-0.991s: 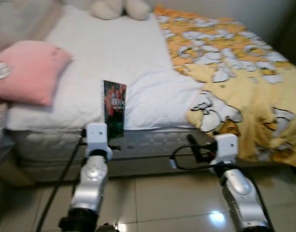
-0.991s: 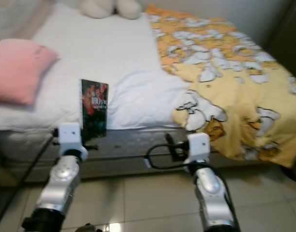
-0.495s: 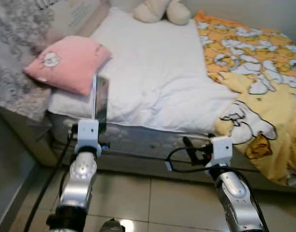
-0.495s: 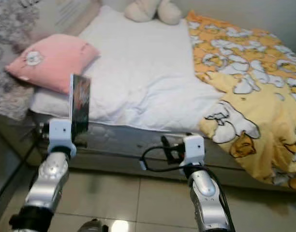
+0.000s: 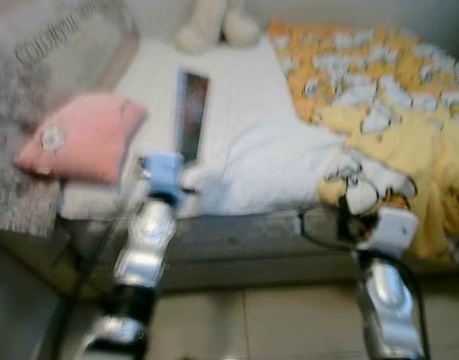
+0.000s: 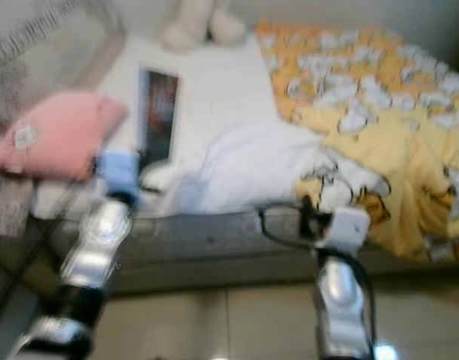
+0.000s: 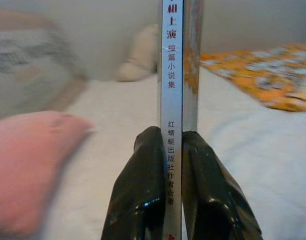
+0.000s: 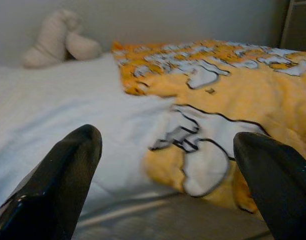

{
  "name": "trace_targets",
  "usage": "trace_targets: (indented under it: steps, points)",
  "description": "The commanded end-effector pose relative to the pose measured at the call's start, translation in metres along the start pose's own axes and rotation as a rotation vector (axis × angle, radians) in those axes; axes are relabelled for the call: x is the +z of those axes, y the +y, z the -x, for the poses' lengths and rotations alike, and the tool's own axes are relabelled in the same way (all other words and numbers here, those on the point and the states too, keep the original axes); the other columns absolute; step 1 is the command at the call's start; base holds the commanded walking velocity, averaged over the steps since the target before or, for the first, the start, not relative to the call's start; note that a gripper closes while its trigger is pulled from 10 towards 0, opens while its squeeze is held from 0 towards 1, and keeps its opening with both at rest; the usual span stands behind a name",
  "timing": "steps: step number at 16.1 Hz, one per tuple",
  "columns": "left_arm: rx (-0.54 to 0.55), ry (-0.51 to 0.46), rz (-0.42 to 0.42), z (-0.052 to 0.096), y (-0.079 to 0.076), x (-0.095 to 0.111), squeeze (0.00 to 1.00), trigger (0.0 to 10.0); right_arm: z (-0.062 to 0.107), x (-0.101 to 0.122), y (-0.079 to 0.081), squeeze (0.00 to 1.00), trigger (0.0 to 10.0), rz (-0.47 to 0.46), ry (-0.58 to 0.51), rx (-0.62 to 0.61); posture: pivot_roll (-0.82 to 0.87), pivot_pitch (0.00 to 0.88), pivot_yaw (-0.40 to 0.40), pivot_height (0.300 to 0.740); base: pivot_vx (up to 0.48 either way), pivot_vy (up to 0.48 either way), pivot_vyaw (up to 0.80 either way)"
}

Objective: Clean up the room

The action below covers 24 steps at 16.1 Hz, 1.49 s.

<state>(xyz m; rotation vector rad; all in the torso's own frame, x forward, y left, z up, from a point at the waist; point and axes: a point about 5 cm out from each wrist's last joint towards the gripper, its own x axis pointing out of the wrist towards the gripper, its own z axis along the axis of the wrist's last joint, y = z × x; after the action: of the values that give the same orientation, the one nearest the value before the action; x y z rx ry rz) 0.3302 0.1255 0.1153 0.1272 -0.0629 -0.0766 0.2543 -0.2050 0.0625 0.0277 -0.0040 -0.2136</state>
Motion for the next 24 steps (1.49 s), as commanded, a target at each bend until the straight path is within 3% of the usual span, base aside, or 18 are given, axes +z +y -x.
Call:
trace_targets:
  steps: [1,4,10,18,20,22,23,24]
  points:
    - [0.052,0.004,-0.001,-0.002,0.015,0.000,0.00,10.0,-0.002,0.002,0.012,0.00,10.0,0.001,-0.012,0.031,-0.03,0.000,0.061,0.740,0.480,0.000,0.00]
    - [0.130,0.042,0.019,-0.003,0.018,-0.007,0.00,10.0,-0.004,0.004,0.022,0.00,10.0,0.029,-0.006,0.126,-0.01,0.000,0.033,0.740,0.480,0.000,0.15]
    - [0.154,0.047,0.030,-0.007,0.016,-0.008,0.00,10.0,-0.009,0.009,0.035,0.00,10.0,0.054,-0.019,0.254,0.00,0.000,0.007,0.740,0.480,0.000,0.48]
    - [0.158,0.037,0.027,-0.017,0.022,-0.004,0.00,10.0,-0.013,0.000,0.037,0.00,10.0,0.059,0.046,0.270,0.01,0.000,0.009,0.740,0.480,0.000,0.06]
    - [0.143,0.063,0.020,-0.018,0.024,-0.007,0.00,10.0,-0.012,-0.002,0.038,0.00,10.0,0.059,0.050,0.275,0.00,0.000,0.006,0.740,0.000,0.478,0.00]
    - [0.105,0.092,-0.023,-0.020,0.019,-0.011,0.00,10.0,-0.011,-0.001,0.038,0.00,10.0,0.059,0.050,0.279,0.00,0.000,0.005,0.740,0.000,0.480,0.00]
    - [0.079,0.116,-0.094,-0.023,0.015,-0.012,0.00,10.0,-0.011,-0.001,0.038,0.00,10.0,0.059,0.050,0.280,0.00,0.000,0.008,0.740,0.000,0.000,0.00]
    - [0.079,0.125,-0.073,-0.024,0.014,-0.012,0.00,10.0,-0.011,-0.001,0.038,0.00,10.0,0.058,0.050,0.281,0.00,0.000,0.014,0.740,0.000,0.000,0.00]
